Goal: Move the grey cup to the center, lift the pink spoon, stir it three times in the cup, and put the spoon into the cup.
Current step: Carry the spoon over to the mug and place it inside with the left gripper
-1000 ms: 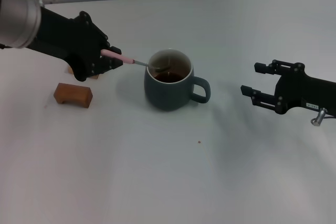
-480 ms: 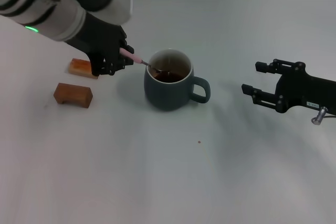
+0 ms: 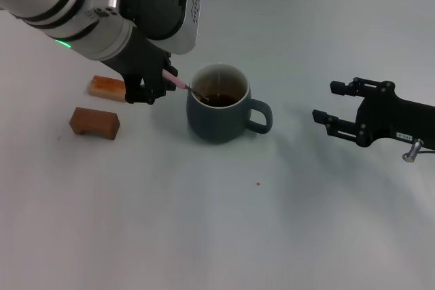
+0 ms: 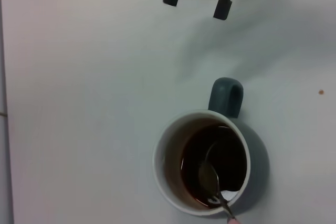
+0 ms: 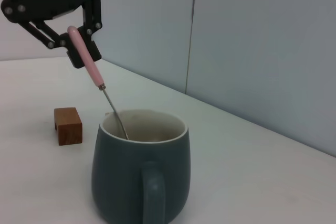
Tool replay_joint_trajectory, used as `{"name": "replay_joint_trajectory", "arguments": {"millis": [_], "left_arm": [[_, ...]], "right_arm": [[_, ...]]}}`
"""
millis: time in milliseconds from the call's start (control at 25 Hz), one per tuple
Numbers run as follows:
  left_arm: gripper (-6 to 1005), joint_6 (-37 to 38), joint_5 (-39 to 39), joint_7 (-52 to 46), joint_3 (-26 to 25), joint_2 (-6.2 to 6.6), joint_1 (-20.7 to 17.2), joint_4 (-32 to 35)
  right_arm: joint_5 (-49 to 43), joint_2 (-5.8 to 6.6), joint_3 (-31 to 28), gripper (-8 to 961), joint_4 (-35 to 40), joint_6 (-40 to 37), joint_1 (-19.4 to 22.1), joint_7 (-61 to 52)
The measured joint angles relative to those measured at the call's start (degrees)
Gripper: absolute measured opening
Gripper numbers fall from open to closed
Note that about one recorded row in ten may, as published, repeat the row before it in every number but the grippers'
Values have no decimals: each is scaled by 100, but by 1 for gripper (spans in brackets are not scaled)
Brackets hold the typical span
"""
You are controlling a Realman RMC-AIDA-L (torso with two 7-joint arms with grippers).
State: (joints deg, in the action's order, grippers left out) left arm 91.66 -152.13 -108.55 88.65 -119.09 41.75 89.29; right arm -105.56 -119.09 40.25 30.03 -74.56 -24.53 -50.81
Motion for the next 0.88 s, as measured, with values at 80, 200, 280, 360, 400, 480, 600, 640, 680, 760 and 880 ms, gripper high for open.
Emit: {"name": "replay_joint_trajectory", "arguments": {"millis": [80, 200, 280, 360, 400, 480, 600, 640, 680, 760, 880], "left_arm": [[191, 19, 12, -1, 32, 0, 11, -3], [194, 11, 25, -6, 146, 0, 16, -7], [195, -7, 89, -8, 212, -3, 22, -8], [197, -24, 145, -10, 232, -5, 42, -9], [198, -55, 170, -13, 242, -6, 59, -14], [199, -216, 192, -24, 303, -7, 84, -58], [201, -418, 177, -39, 407, -9, 117, -180], [202, -530, 138, -64, 453, -9, 154, -278], [203, -530, 138, -64, 453, -9, 154, -278], [205, -630, 78, -79, 462, -9, 208, -422], [207, -641, -20, -79, 391, -9, 245, -512]], "right_arm": [[0, 0, 0, 643, -5, 3, 0, 0], [0, 0, 0, 643, -7, 4, 1, 0], [0, 0, 0, 643, -10, 4, 1, 0], [0, 0, 0, 643, -14, 4, 0, 0], [0, 0, 0, 643, -14, 4, 1, 1], [0, 0, 0, 643, -16, 4, -3, 1], [0, -2, 0, 643, -23, 3, -9, 0], [0, -4, 0, 643, -25, 3, -12, 1], [0, -5, 0, 643, -25, 3, -15, 1], [0, -6, 0, 643, -25, 3, -17, 0], [0, -8, 0, 643, -25, 2, -17, -1]]}}
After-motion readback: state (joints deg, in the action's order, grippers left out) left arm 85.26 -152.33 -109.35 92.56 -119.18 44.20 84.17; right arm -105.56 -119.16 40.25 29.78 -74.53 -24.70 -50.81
